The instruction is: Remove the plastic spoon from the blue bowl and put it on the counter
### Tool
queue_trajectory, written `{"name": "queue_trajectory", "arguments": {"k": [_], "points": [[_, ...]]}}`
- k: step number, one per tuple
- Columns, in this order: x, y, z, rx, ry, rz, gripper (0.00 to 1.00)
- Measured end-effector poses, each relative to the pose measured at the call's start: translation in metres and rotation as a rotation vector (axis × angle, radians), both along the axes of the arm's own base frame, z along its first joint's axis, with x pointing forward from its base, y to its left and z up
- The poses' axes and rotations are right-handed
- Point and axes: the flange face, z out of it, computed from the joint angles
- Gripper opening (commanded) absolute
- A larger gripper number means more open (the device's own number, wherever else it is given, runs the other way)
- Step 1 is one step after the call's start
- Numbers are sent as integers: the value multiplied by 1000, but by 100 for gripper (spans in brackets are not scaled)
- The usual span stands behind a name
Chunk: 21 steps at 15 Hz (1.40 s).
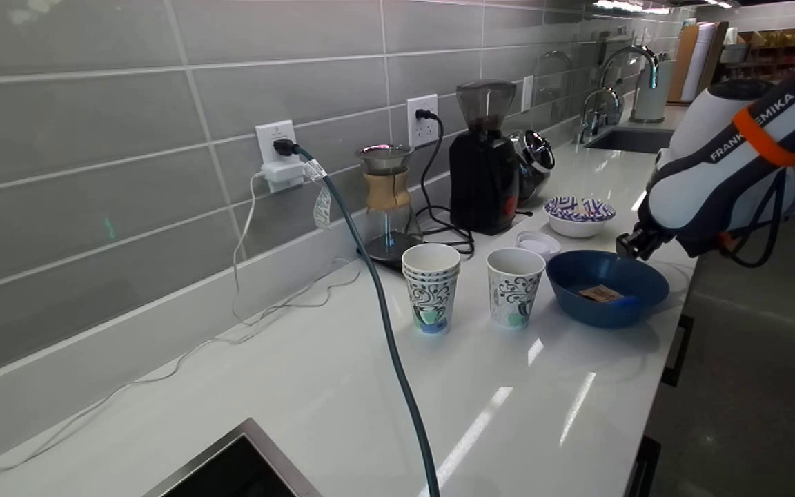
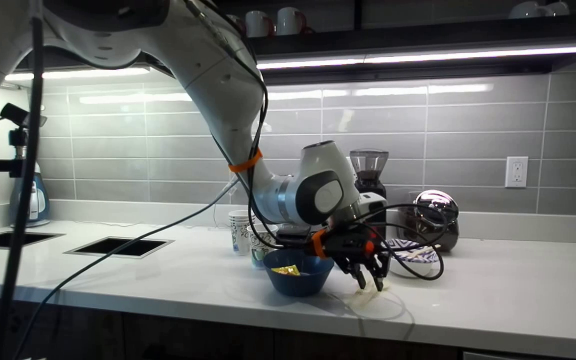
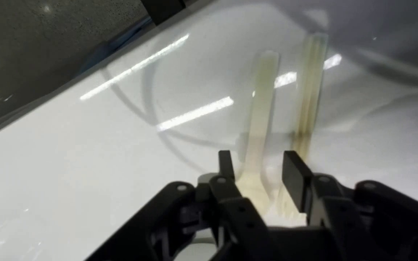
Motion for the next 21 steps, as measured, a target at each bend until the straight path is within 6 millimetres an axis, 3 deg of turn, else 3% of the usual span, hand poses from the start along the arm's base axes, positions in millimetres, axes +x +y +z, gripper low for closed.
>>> {"name": "queue_trajectory", "arguments": {"k": [4,10,14,18,21], "points": [[4,-5,28,13,-59,-12,99],[-14,12,86,150,-27,-23,100],[-44,31,125,197,112,34,100],[-82,28,161,178,274,101,100],[-103,20,187,151,288,137,100]]}}
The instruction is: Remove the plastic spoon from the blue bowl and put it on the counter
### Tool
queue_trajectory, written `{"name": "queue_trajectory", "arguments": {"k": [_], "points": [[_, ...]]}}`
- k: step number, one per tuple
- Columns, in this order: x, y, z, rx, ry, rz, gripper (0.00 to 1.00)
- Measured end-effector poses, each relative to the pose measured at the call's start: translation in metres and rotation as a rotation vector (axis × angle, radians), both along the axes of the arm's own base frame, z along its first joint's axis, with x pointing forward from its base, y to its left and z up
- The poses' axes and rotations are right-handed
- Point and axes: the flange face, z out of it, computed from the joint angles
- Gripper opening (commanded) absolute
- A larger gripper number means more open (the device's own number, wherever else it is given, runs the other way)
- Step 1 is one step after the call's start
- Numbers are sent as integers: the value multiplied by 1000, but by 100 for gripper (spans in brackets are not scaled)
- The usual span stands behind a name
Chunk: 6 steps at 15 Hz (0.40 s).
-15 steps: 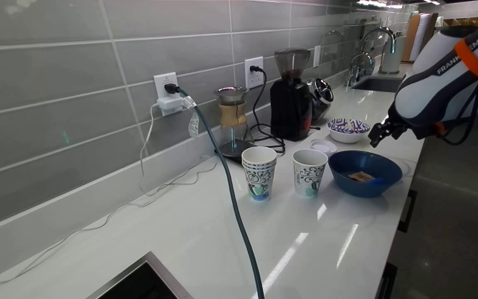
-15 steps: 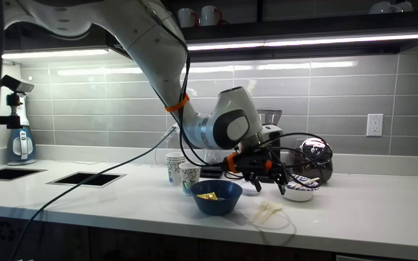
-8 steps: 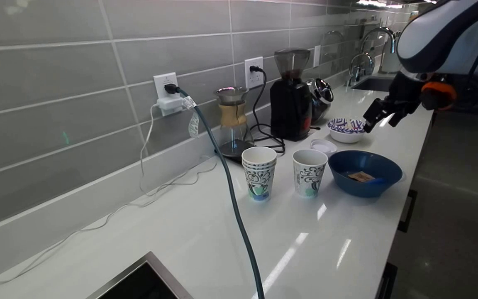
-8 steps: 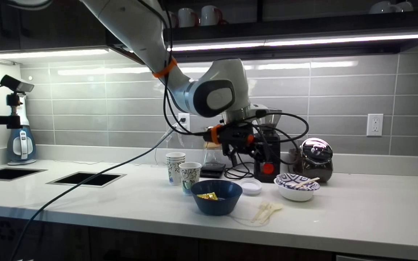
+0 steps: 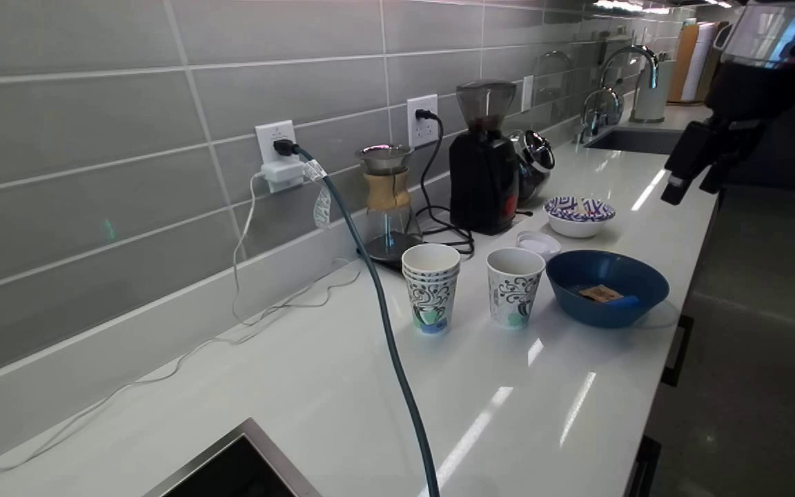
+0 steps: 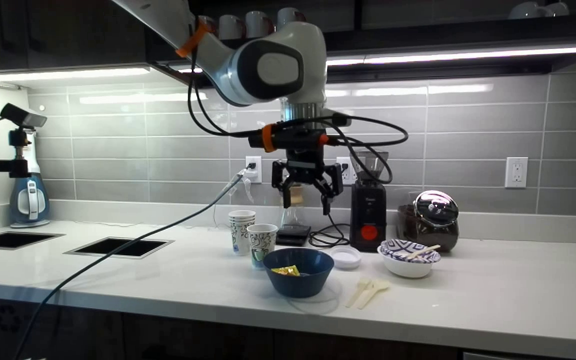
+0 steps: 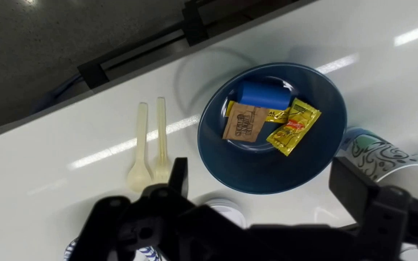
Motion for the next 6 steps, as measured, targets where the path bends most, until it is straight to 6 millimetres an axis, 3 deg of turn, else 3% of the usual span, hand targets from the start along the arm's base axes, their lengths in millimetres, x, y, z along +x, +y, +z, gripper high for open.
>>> {"name": "queue_trajectory", "arguments": {"k": [4,6], "points": [[-22,-1,34,-13,-99,16,100],[-29,0,40,-16,-116,20,100]]}}
